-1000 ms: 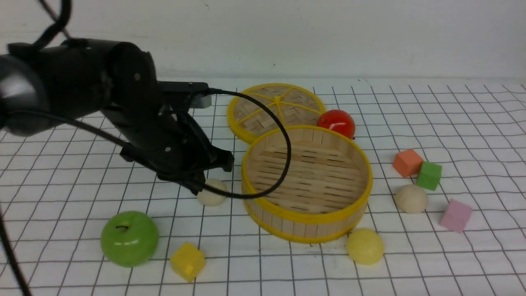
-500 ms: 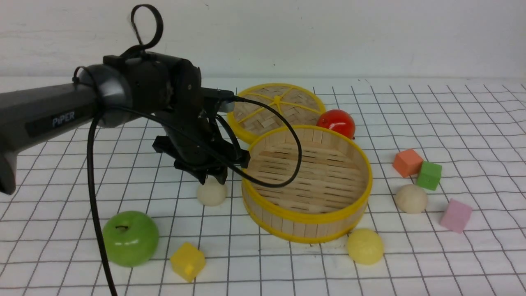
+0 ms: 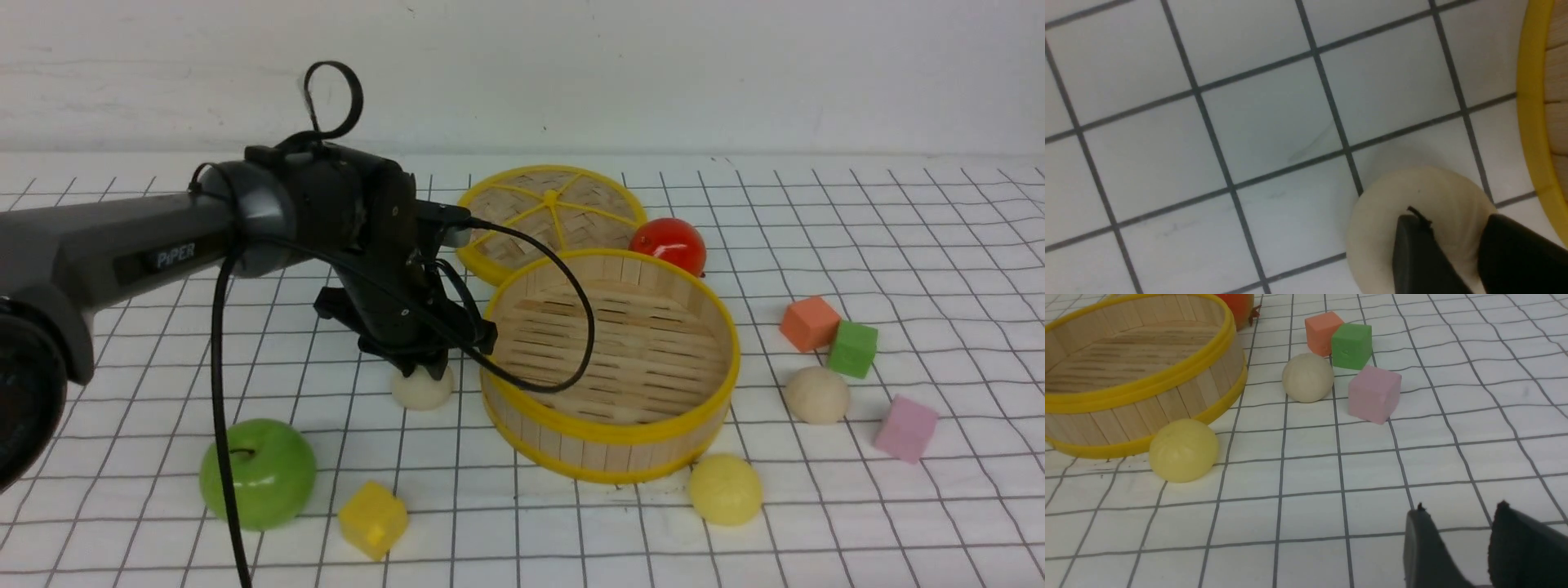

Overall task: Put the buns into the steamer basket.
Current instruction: Use the left arm to grab a steamed stuffed bun, then use the left arm to put the steamed stuffed bun into the steamer

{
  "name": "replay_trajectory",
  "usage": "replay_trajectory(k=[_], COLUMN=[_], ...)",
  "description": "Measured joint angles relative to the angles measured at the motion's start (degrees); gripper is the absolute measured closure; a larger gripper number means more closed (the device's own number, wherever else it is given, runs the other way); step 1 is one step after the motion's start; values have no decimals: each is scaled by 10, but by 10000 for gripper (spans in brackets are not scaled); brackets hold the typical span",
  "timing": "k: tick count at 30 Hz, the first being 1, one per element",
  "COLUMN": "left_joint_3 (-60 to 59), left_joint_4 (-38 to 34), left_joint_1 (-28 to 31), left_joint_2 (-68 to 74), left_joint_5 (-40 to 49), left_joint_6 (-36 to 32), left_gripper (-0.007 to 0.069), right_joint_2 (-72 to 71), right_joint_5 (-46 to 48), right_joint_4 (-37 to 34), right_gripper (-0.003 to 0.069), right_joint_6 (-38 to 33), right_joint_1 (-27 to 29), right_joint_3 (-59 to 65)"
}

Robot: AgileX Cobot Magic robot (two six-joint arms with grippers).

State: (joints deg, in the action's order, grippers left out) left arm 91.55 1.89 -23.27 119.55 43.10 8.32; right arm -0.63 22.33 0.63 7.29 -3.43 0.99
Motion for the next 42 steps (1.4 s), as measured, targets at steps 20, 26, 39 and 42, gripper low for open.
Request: replay_trajectory(k=[20,26,39,42], left_joint_3=[8,10,7,7], left_joint_4=[2,-19,-16,-19], left_joint_1=[-76,-110,-108,-108], left_joint_2=[-130,-98,-25,-58], left_joint_5=[-21,-78,-116,-79], left_joint_6=[-20,-34,-38,-38], left_gripper=[636,636,240,144], right_joint_2=[0,0,0,0], right_joint_5=[0,0,0,0], right_joint_4=[0,0,0,0], right_gripper=[419,419,419,419], right_joint_6=[0,0,0,0], right_joint_1=[0,0,0,0], right_joint_3=[0,0,0,0])
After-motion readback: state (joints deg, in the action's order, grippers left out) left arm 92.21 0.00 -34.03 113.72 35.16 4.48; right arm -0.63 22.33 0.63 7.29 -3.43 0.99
